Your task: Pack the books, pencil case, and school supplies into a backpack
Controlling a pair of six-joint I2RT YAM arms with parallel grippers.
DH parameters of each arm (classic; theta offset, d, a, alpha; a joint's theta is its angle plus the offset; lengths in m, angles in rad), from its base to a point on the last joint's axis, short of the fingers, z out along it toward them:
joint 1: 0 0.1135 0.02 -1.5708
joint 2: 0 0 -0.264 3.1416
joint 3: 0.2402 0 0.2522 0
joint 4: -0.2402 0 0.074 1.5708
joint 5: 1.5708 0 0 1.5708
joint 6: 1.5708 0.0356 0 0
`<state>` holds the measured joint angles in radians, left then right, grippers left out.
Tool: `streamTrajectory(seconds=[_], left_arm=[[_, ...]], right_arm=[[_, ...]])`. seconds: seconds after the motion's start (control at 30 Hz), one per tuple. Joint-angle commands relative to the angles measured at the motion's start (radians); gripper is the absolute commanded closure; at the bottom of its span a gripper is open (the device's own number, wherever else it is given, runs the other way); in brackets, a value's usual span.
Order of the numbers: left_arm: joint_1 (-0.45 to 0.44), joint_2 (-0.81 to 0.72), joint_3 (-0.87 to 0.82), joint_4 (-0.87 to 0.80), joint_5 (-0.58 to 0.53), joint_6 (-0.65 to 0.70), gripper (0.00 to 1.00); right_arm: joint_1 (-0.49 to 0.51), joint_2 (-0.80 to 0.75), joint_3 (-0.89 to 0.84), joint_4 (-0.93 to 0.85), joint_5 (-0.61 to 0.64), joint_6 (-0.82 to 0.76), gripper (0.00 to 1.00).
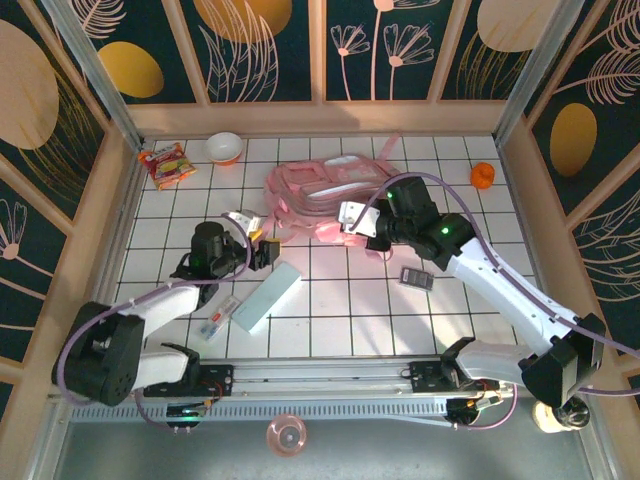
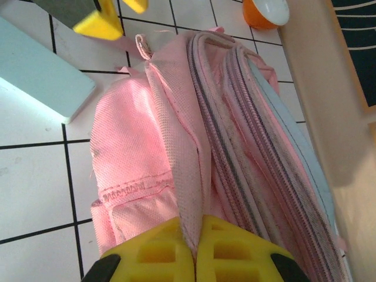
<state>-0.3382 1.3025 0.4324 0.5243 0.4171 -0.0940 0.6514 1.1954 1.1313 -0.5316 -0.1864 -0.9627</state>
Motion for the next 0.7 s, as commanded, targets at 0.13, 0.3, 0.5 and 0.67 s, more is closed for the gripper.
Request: streamTrajectory(seconds=[0.13, 0.3, 0.5, 0.67], left_arm=[[0.005, 0.155, 0.078, 0.186, 0.160, 0.044, 0.31], [0.004, 0.194, 0.041, 0.294, 0.189, 0.010, 0.31], [0.002, 0.224, 0.009, 0.357, 0.246, 0.031, 0.32], [0.001, 0.269, 0.006, 0.387, 0.273, 0.036, 0.39]], right_arm=[[-0.025, -0.054, 0.138, -0.017, -0.061, -0.022, 1.00], [-0.055, -0.055, 0.179, -0.075, -0.088, -0.032, 1.00], [-0.085, -0.053, 0.186, -0.098, -0.106, -0.041, 1.00], [-0.089, -0.051, 0.189, -0.087, -0.122, -0.039, 1.00]])
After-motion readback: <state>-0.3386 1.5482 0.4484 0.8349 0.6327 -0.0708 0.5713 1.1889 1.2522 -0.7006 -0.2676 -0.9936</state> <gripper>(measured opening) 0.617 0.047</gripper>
